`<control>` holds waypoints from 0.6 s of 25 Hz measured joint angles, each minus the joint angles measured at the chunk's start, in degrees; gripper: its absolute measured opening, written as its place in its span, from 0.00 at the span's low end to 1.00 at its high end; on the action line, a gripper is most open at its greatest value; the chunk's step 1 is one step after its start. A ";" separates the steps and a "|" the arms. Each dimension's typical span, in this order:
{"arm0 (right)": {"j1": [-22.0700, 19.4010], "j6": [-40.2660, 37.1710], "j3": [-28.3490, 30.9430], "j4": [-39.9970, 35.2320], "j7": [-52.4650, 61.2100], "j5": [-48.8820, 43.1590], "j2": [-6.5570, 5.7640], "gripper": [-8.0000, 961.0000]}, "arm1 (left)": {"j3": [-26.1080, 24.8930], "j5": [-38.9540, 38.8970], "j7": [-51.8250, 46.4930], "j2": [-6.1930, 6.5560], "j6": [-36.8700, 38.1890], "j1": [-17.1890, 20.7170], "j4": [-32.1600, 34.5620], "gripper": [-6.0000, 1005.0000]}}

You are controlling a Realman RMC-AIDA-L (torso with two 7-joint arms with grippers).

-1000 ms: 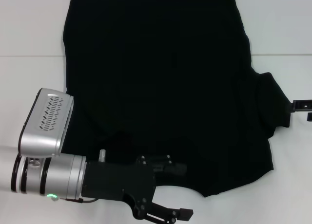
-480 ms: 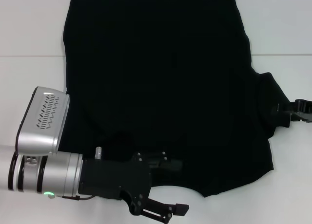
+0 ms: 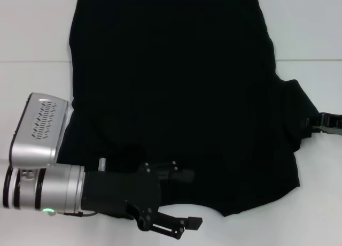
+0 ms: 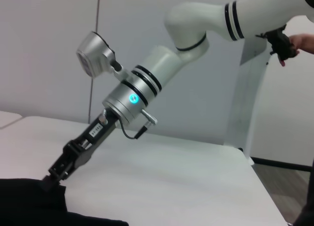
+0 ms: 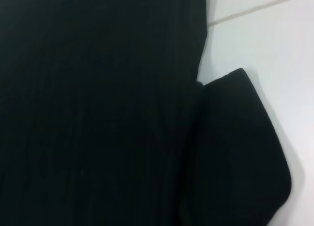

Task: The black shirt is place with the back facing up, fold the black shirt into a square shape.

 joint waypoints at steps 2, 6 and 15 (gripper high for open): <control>-0.01 0.26 -0.11 0.05 0.00 -0.06 0.00 0.48 | -0.43 -0.05 0.04 -0.01 0.06 0.00 0.01 0.94; -0.24 0.51 -0.06 -0.04 -0.31 0.02 0.00 0.24 | -0.46 -0.09 -0.03 -0.01 0.10 0.14 0.01 0.94; -2.35 1.29 3.84 -0.95 -3.88 1.04 -0.29 0.01 | -0.63 -0.39 -0.10 -0.17 0.16 0.64 -0.31 0.94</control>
